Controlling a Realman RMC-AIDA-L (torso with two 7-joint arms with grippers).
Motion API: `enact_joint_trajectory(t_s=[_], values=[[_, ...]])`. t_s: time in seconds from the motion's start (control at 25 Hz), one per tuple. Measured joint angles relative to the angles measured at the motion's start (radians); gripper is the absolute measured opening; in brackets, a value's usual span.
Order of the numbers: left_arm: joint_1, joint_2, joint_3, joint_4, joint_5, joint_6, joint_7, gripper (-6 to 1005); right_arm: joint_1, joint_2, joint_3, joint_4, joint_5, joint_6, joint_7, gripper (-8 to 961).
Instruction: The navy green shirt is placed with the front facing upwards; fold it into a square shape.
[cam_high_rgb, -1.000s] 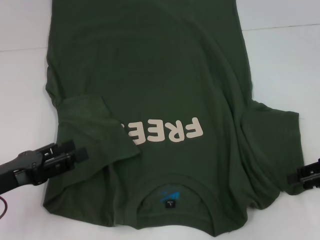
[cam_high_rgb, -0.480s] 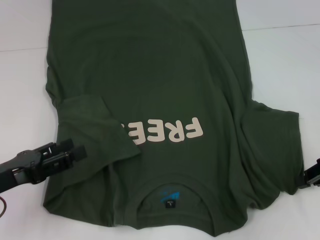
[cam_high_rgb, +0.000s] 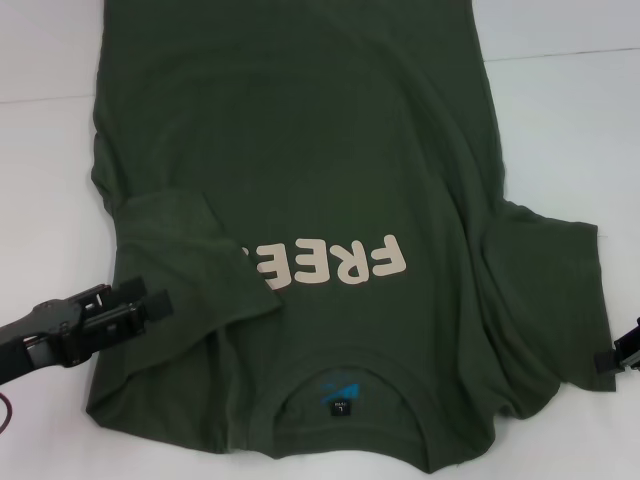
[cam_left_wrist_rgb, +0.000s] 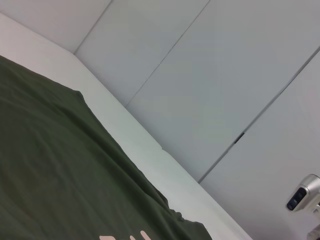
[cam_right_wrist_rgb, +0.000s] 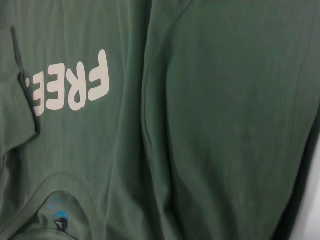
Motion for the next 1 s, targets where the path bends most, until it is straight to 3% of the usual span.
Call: enact_joint_trajectory(t_s=[0.32, 0.56, 0.76, 1.0], values=[[0.001, 0.0, 0.0, 0.0, 0.0, 0.0, -0.001, 767, -0.004, -0.002, 0.001, -0.005, 0.0, -0.017, -0.001, 24], [0.001, 0.0, 0.0, 0.0, 0.0, 0.0, -0.006, 766, -0.01, -0.017, 0.004, -0.009, 0.002, -0.049, -0.002, 39], [0.001, 0.0, 0.0, 0.0, 0.0, -0.001, -0.007, 767, -0.022, -0.031, -0.002, -0.01, -0.015, -0.053, 0.001, 204], [-0.001, 0.0, -0.001, 0.0, 0.0, -0.003, -0.007, 767, -0.028, -0.032, 0.004, -0.011, -0.03, -0.052, 0.001, 368]])
